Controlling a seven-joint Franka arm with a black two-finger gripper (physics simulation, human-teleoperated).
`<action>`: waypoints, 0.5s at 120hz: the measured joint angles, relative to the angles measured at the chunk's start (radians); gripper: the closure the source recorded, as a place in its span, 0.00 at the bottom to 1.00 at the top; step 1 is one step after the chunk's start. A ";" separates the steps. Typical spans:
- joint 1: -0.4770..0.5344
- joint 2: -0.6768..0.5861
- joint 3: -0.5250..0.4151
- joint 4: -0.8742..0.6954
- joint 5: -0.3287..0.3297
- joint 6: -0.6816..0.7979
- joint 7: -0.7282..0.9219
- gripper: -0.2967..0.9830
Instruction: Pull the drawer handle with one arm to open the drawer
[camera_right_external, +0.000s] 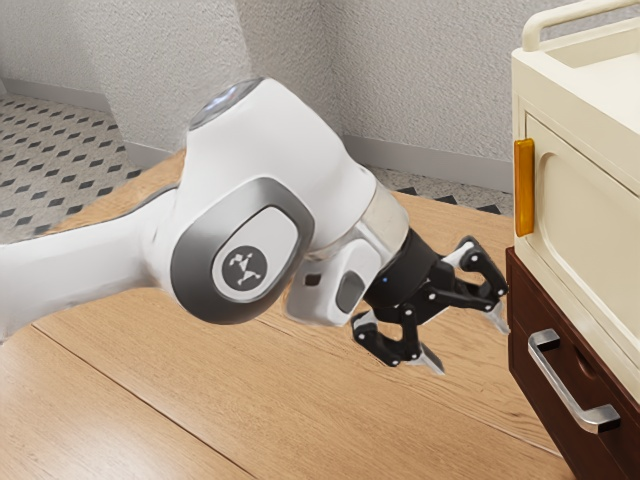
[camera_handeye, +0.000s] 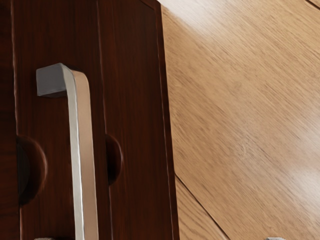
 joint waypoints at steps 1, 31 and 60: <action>-0.002 0.002 0.000 0.001 -0.001 0.005 0.001 0.42; -0.029 0.060 0.000 0.007 -0.041 0.110 0.015 0.59; -0.060 0.101 0.000 0.007 -0.102 0.157 0.024 0.64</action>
